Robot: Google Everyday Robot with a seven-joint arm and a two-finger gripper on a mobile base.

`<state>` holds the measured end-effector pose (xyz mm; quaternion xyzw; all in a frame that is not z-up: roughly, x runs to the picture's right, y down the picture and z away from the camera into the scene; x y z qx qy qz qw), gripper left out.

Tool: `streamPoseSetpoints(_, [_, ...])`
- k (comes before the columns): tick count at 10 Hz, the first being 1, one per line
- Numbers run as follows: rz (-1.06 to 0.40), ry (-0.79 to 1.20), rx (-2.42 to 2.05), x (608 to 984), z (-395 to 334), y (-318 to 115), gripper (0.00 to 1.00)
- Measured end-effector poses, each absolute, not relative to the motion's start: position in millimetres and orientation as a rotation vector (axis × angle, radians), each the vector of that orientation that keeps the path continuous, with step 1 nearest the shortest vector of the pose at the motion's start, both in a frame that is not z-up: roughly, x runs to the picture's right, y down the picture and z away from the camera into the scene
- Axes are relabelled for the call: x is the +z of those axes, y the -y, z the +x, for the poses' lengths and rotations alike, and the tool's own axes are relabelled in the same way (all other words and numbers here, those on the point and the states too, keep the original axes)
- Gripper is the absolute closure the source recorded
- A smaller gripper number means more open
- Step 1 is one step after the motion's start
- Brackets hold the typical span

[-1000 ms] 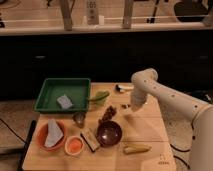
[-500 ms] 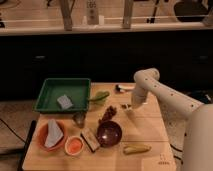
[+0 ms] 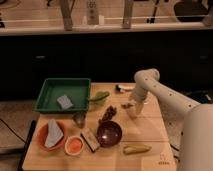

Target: Place fork in table surface

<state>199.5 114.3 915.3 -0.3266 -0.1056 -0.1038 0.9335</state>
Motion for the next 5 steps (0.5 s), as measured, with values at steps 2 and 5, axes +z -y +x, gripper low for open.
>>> streamPoseSetpoints(2, [-0.669, 0.208, -0.192, 923.0, 205.2, -115.6, 0.2])
streamPoseSetpoints(5, [-0.674, 0.198, -0.172, 935.4, 210.7, -116.7, 0.25])
